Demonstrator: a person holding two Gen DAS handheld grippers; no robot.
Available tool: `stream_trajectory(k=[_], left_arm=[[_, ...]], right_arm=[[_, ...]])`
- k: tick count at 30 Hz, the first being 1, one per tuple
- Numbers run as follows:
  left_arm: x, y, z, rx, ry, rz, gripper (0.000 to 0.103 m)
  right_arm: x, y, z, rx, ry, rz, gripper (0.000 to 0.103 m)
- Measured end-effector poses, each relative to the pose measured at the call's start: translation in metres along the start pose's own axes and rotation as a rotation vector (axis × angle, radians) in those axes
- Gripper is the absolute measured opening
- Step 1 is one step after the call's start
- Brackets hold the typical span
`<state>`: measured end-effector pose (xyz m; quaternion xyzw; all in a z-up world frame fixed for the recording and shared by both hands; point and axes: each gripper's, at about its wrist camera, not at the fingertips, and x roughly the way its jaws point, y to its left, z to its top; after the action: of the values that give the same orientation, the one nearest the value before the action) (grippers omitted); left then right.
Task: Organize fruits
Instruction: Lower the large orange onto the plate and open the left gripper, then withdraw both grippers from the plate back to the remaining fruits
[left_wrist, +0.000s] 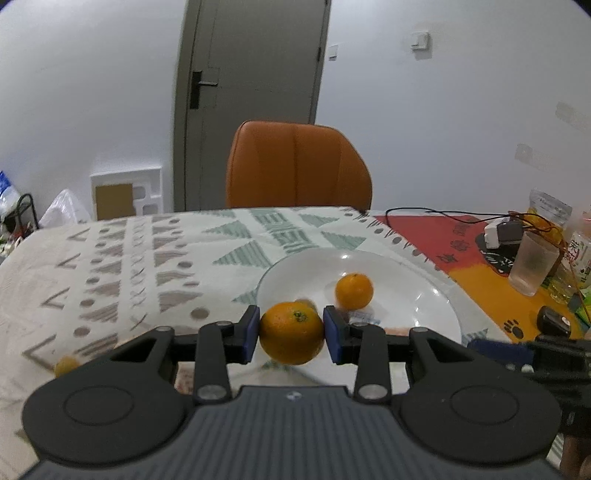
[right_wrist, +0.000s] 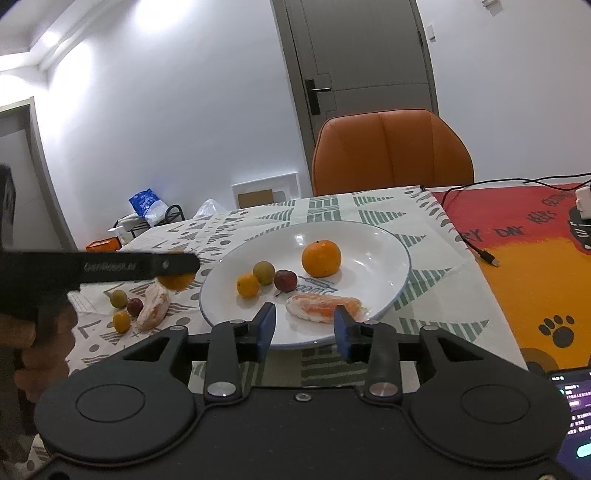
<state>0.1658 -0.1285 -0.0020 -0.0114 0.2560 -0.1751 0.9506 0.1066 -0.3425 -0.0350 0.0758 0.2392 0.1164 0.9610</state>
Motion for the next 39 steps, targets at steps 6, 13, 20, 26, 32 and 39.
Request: stream_trajectory(k=[6,13,20,26,32,39], left_arm=[[0.003,-0.01,0.008,0.009,-0.01,-0.021,0.036],[0.002,-0.013,0.011,0.01,-0.007,-0.019,0.04],[-0.006,0.003,0.009,-0.011,0.001,0.022,0.049],[-0.018,0.019,0.005,-0.004,0.004,0.067,0.061],[-0.029,0.037,0.002,-0.009,-0.001,0.123,0.075],[-0.045,0.053,-0.001,0.004,-0.008,0.171,0.083]], right_arm=[[-0.005,-0.005,0.0,0.011,-0.008,-0.012,0.037],[-0.005,-0.005,0.001,0.009,-0.01,-0.007,0.042],[-0.003,-0.002,0.001,0.012,-0.011,0.004,0.048],[0.004,0.008,0.002,0.015,-0.025,0.026,0.067],[0.009,0.02,0.004,0.012,-0.056,0.053,0.099],[0.019,0.028,0.007,0.043,-0.047,0.089,0.103]])
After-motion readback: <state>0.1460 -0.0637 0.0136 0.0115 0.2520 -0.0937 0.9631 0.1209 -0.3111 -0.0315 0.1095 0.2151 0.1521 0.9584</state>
